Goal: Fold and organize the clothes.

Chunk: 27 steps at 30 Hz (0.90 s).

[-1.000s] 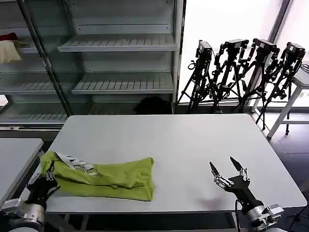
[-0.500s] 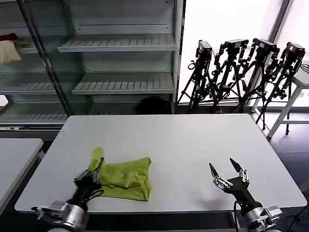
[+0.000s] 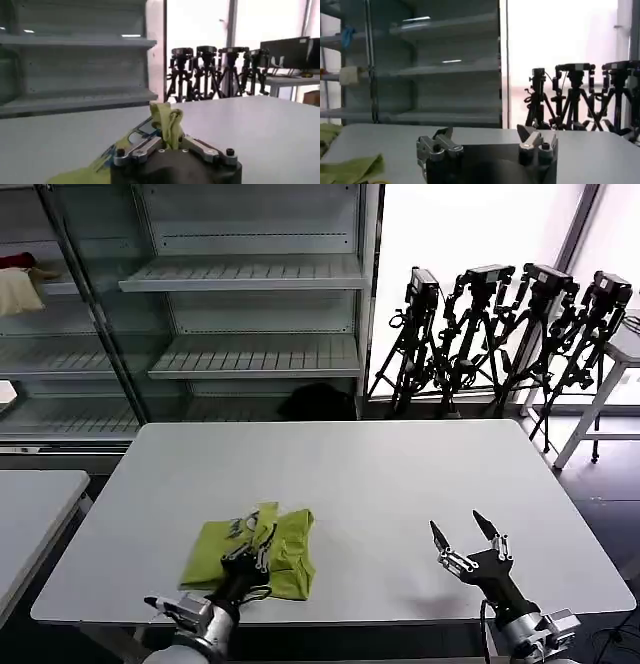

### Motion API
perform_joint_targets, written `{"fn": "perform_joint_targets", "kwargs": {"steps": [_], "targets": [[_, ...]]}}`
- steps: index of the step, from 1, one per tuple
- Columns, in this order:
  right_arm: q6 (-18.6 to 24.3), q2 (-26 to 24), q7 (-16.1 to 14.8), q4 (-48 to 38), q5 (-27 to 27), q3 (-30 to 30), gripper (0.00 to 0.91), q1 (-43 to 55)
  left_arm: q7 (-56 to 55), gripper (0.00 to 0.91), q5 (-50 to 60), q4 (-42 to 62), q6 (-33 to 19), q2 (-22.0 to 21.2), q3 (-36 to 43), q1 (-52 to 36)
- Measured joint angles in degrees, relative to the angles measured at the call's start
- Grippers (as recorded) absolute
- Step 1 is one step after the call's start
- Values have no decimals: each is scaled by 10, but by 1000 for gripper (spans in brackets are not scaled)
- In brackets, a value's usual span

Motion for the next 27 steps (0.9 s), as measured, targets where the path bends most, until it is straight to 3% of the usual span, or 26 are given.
{"fn": "perform_joint_targets", "kwargs": {"steps": [1, 2, 3, 4, 27], "targets": [[0, 0, 0, 0, 0, 1, 907, 0, 0, 71, 2, 4, 2, -1, 6, -3], [0, 0, 0, 0, 0, 1, 907, 0, 0, 242, 5, 7, 3, -2, 10, -6], [0, 0, 0, 0, 0, 2, 907, 0, 0, 756, 7, 11, 5, -3, 15, -9], [0, 0, 0, 0, 0, 2, 907, 0, 0, 907, 10, 15, 8, -4, 19, -13], [-4, 5, -2, -3, -9, -16, 907, 16, -23, 907, 56, 1, 57, -41, 78, -46]]}}
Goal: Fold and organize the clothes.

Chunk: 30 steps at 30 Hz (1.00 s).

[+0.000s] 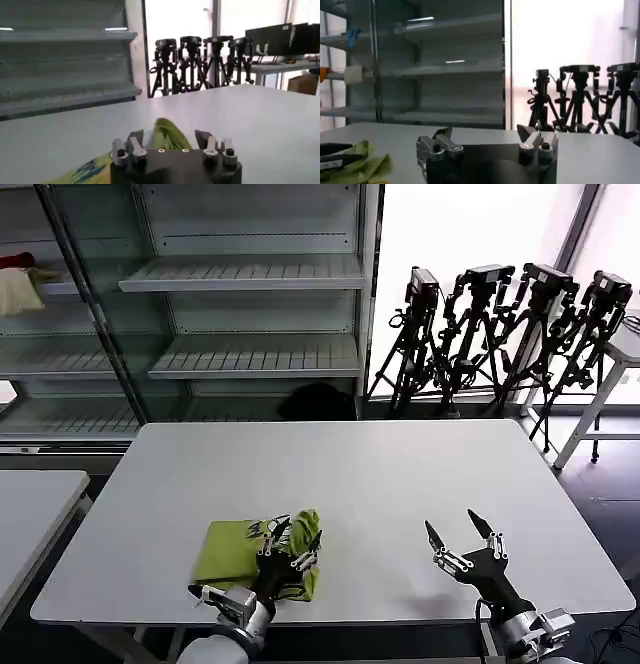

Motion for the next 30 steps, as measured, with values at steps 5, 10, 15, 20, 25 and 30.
{"fn": "perform_joint_targets", "kwargs": {"steps": [5, 10, 15, 20, 25, 30], "targets": [[-4, 0, 2, -3, 1, -6, 907, 8, -8, 907, 12, -18, 4, -16, 17, 17], [-9, -5, 4, -3, 4, -8, 907, 16, -12, 907, 12, -40, 11, -19, 28, 35], [-10, -11, 4, -5, 13, -6, 907, 18, -23, 907, 8, -70, 17, -3, 13, 58], [-11, -20, 3, -13, 23, -7, 907, 22, -44, 907, -23, -83, 35, 21, -56, 80], [-16, -24, 3, -13, 27, -8, 907, 26, -67, 907, -70, -64, 59, 40, -146, 85], [-23, -24, 3, -10, 27, -9, 907, 32, -92, 907, -116, -47, 83, 42, -198, 88]]}}
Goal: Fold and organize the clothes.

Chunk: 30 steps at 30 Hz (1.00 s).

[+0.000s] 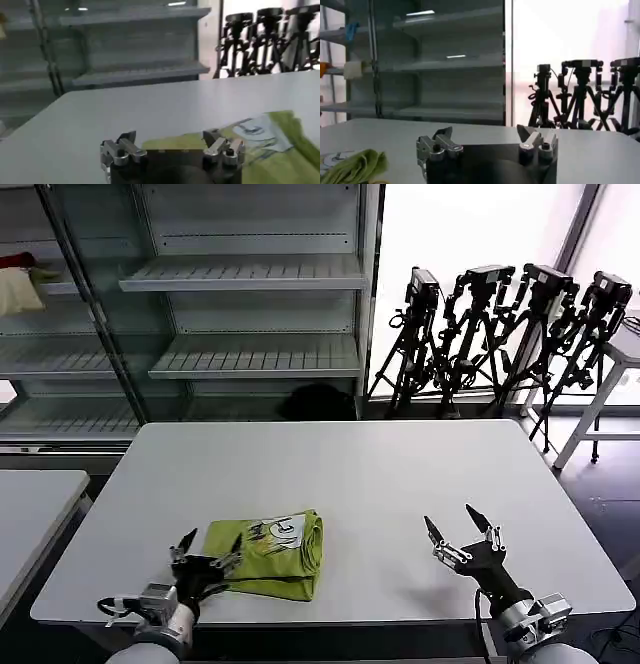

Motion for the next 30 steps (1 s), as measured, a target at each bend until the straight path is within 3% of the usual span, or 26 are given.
{"fn": "perform_joint_targets", "kwargs": {"steps": [12, 27, 30], "targets": [[-4, 3, -7, 3, -5, -8, 907, 7, -50, 907, -105, 10, 43, -24, -38, -11], [-4, 1, -13, 0, -5, -8, 907, 8, -44, 907, -141, 26, 41, -39, -27, -23], [-4, 1, -13, -1, -5, -8, 907, 9, -39, 695, -140, 26, 36, -41, -22, -19]]}}
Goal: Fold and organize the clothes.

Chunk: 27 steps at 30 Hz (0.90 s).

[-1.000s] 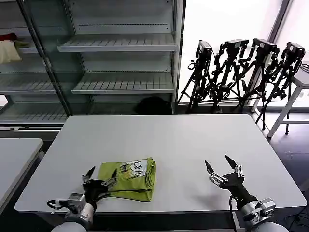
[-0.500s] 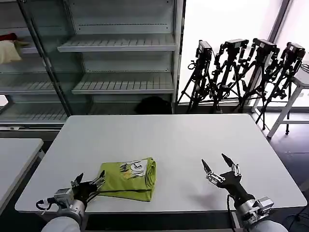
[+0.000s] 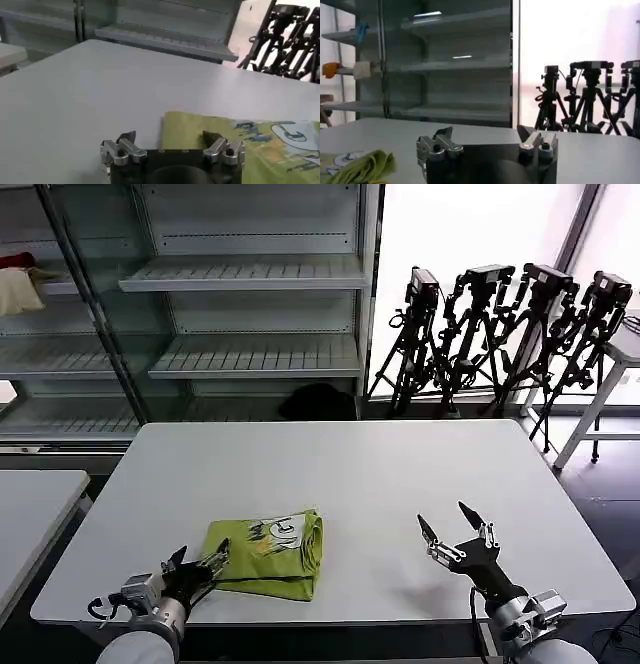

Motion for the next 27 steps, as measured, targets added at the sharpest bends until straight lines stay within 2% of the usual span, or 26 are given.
{"fn": "perform_joint_targets", "kwargs": {"steps": [1, 2, 3, 4, 18, 27], "targets": [[0, 0, 0, 0, 0, 0, 907, 0, 2, 595, 1, 0, -1, -1, 2, 1], [0, 0, 0, 0, 0, 0, 907, 0, 4, 262, 3, 1, -3, -2, 5, 2], [0, 0, -1, 0, 0, 0, 907, 0, 6, 171, 5, 2, -4, -2, 8, 2], [0, 0, -1, 0, 0, 0, 907, 0, 8, 20, 7, 3, -6, -2, 11, 2], [2, 0, -2, -1, 1, 1, 907, 1, 34, 0, 20, 11, -30, 3, 40, 13], [0, 2, 4, 0, 1, 1, 907, 3, 42, 0, 22, 12, -71, 15, 37, 28]]}}
